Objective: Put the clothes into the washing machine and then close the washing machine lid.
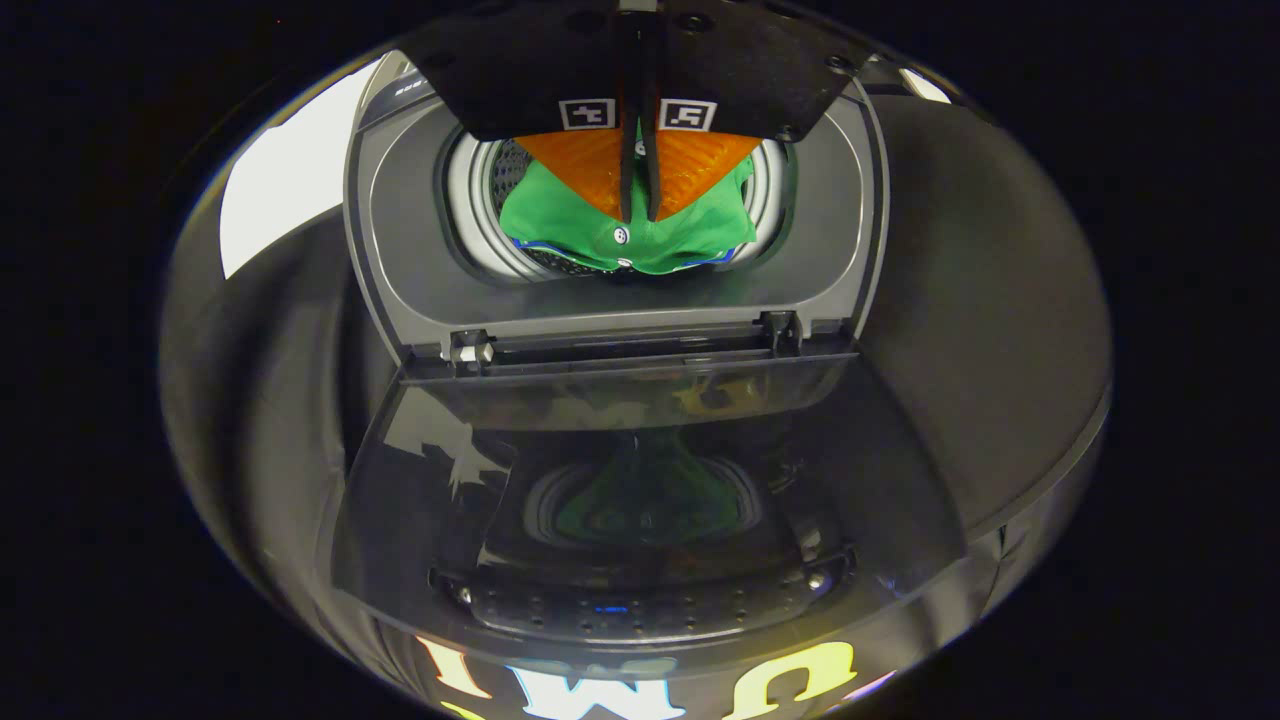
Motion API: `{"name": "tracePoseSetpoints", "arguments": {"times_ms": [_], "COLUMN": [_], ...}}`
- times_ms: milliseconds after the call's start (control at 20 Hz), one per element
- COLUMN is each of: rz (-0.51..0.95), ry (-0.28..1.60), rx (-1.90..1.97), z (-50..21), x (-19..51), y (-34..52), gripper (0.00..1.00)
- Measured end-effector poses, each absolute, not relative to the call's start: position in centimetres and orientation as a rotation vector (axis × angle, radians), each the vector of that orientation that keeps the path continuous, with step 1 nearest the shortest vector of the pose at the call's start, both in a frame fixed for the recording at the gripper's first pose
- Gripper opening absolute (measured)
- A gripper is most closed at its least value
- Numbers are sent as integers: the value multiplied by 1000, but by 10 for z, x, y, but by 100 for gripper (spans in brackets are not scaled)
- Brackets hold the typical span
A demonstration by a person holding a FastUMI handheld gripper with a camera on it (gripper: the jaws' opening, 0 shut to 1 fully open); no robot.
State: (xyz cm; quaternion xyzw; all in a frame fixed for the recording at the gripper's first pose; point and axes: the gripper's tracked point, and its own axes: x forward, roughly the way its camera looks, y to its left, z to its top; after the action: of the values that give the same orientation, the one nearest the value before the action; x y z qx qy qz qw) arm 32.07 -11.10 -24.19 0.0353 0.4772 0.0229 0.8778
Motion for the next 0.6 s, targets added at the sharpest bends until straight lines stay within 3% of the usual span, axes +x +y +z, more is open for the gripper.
{"name": "tracePoseSetpoints", "arguments": {"times_ms": [400,600], "rz": [6,-7], "ry": [1039,1057], "rx": [49,79], "z": [-268,-266], "x": [324,322], "y": [-114,-110], "gripper": [4,57]}}
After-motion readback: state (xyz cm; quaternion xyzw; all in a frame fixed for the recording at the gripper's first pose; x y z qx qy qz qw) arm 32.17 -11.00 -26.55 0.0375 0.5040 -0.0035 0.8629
